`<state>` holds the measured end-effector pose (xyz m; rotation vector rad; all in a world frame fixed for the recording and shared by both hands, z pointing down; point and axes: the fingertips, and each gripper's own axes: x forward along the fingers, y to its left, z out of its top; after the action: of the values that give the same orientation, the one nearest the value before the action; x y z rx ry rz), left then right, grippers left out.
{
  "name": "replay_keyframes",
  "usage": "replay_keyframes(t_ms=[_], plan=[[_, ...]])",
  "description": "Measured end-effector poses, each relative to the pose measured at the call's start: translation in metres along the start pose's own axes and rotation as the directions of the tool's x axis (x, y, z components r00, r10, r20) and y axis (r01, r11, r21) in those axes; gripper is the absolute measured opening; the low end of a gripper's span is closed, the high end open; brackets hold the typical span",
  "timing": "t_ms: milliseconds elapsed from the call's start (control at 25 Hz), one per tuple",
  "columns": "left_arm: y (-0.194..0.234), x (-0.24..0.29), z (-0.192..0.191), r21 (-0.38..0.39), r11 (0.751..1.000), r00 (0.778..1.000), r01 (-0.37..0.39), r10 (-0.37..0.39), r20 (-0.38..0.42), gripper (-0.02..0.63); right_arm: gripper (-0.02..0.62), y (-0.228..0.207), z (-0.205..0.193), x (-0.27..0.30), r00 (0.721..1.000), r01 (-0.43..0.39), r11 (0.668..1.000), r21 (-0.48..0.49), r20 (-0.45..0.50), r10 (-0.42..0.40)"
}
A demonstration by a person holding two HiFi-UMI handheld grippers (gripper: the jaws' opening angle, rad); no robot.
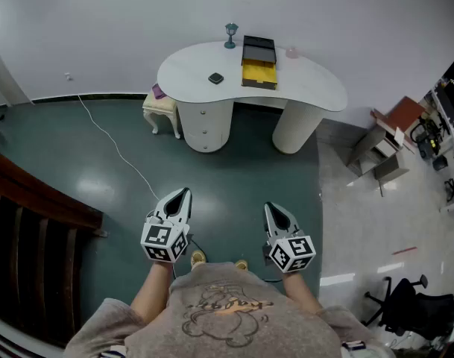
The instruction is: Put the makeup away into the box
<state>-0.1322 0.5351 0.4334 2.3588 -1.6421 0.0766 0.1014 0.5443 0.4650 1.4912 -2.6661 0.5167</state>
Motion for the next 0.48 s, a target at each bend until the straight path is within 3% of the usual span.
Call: replay_keyframes(t_ms=[480], plan=[[0.019, 0.005, 0.001, 0.005, 1.000, 1.000, 0.015, -0.015, -0.011, 0.021, 0.003, 0.016, -0.001, 0.027, 1.000, -0.016, 1.000, 0.012, 0.007, 0.016]])
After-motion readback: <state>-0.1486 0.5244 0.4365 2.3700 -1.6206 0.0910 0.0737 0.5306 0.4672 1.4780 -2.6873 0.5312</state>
